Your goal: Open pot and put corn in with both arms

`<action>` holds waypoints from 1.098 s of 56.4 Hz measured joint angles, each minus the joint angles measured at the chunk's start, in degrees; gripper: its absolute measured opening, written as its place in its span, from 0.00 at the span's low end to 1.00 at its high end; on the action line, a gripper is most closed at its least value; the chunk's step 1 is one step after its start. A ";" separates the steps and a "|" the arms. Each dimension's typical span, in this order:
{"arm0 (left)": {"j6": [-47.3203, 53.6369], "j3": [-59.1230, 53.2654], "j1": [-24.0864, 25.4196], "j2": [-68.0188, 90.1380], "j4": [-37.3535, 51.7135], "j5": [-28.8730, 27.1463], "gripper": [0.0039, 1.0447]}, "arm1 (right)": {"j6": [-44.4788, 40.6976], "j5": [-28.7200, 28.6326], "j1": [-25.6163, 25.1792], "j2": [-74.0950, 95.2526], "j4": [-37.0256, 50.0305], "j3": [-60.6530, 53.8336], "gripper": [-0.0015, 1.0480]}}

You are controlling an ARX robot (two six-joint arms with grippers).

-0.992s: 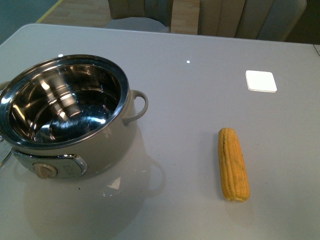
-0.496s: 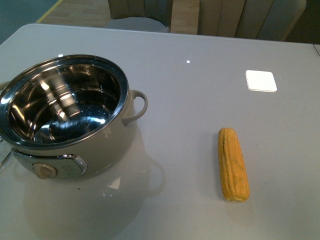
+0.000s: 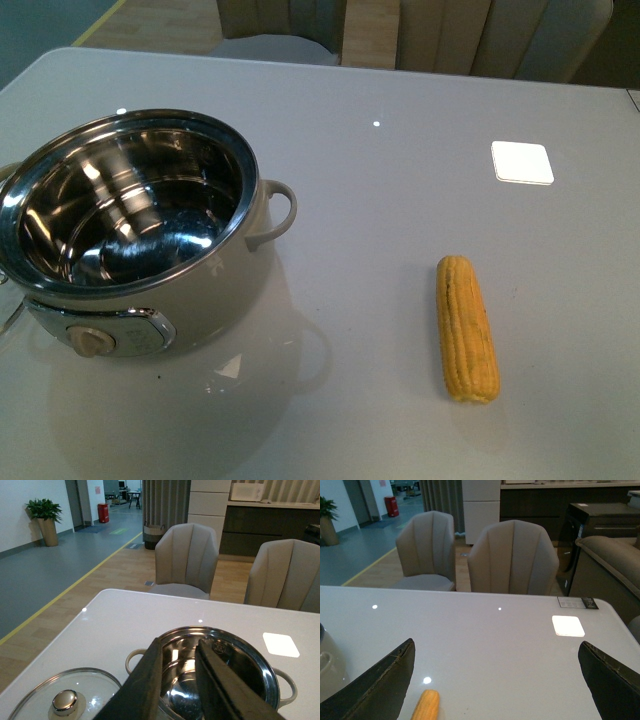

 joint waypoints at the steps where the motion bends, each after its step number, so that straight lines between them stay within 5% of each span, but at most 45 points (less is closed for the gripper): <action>1: 0.00 0.00 0.00 0.00 0.00 0.00 0.28 | 0.00 0.00 0.00 0.00 0.00 0.00 0.92; 24: 0.02 0.00 0.00 0.00 -0.02 0.00 0.94 | 0.00 0.00 0.00 0.00 0.00 0.00 0.92; 28: 0.07 0.00 0.00 0.00 -0.02 0.00 0.93 | 0.35 -0.66 -0.17 0.79 -1.09 0.33 0.92; 34: 0.07 0.00 0.00 -0.02 -0.02 0.13 0.94 | 6.49 -5.46 -0.96 17.18 -24.59 10.71 0.92; 39: 0.07 0.00 0.00 -0.04 -0.04 0.02 0.94 | 8.72 -4.13 0.02 27.78 -31.23 12.87 0.92; 62: 0.07 0.00 0.00 -0.04 -0.04 0.00 0.94 | 14.67 2.93 12.59 68.85 -2.67 16.52 0.92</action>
